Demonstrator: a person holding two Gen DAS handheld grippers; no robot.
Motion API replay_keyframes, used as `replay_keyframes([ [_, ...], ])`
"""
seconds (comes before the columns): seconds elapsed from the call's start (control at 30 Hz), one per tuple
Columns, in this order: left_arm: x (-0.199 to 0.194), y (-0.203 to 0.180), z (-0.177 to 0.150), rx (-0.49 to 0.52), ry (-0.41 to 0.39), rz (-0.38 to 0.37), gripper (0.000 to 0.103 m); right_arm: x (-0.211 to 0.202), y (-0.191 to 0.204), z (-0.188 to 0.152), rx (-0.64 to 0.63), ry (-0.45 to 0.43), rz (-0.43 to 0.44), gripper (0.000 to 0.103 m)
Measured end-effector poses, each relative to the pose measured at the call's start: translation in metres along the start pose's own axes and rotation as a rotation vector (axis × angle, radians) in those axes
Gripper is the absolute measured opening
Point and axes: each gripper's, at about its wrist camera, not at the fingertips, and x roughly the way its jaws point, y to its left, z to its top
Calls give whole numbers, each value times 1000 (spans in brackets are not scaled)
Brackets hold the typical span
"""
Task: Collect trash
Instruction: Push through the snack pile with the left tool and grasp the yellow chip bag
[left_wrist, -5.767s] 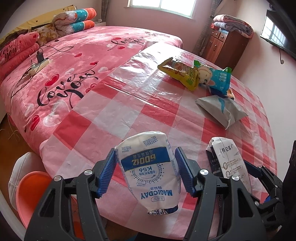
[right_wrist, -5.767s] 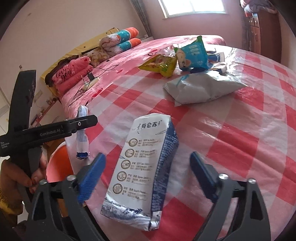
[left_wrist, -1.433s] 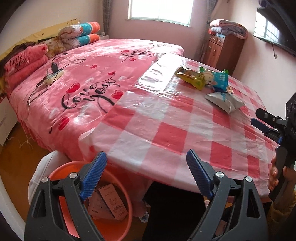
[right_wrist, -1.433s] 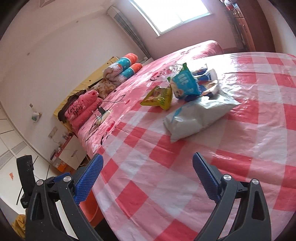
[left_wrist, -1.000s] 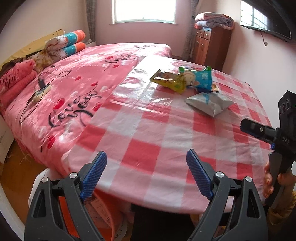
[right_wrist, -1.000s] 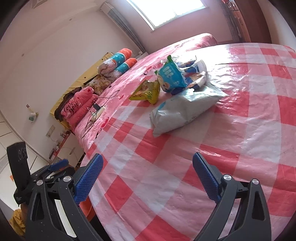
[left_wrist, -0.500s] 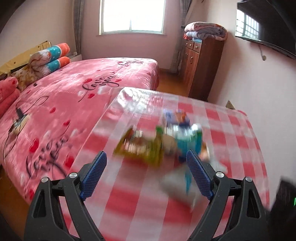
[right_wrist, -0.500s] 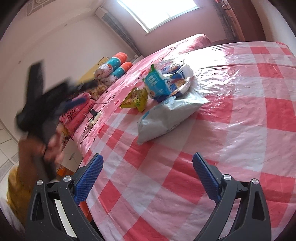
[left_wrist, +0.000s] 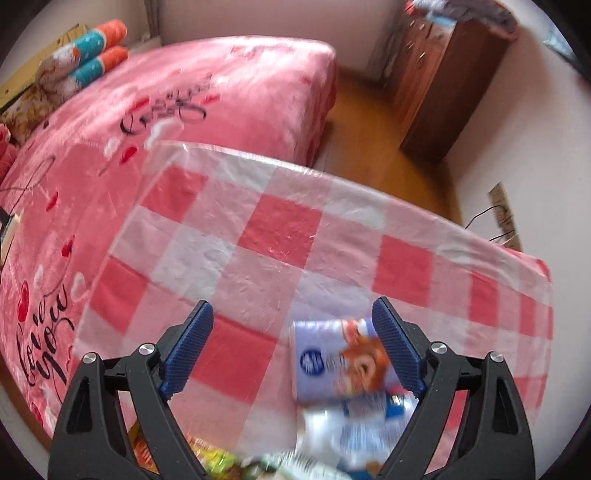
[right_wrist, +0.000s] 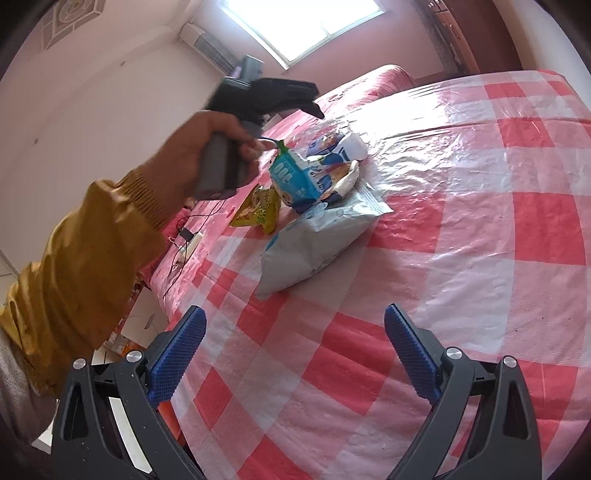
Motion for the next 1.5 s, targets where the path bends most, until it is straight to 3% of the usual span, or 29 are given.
replay_keyframes([
  [0.13,19,-4,1,21,61,39,88,-2,-2,0,2,-2,-9,96],
  [0.4,22,5,-12,27,87,4,88,-9,-7,1,17,-16,-17,96],
  [0.7,5,3,-61,78,82,-35,88,-23,-15,2,42,-53,-42,96],
  [1.0,-27,-15,-135,154,78,-89,88,-35,-26,4,64,-72,-63,96],
  [1.17,-46,-13,-166,144,86,-178,87,-36,-30,1,75,-56,-60,96],
  [1.4,-100,31,-179,82,-90,-175,88,-25,-24,-2,47,-22,-58,96],
  [1.5,-105,68,-172,-8,-155,-51,88,-22,-21,-1,36,-12,-60,96],
])
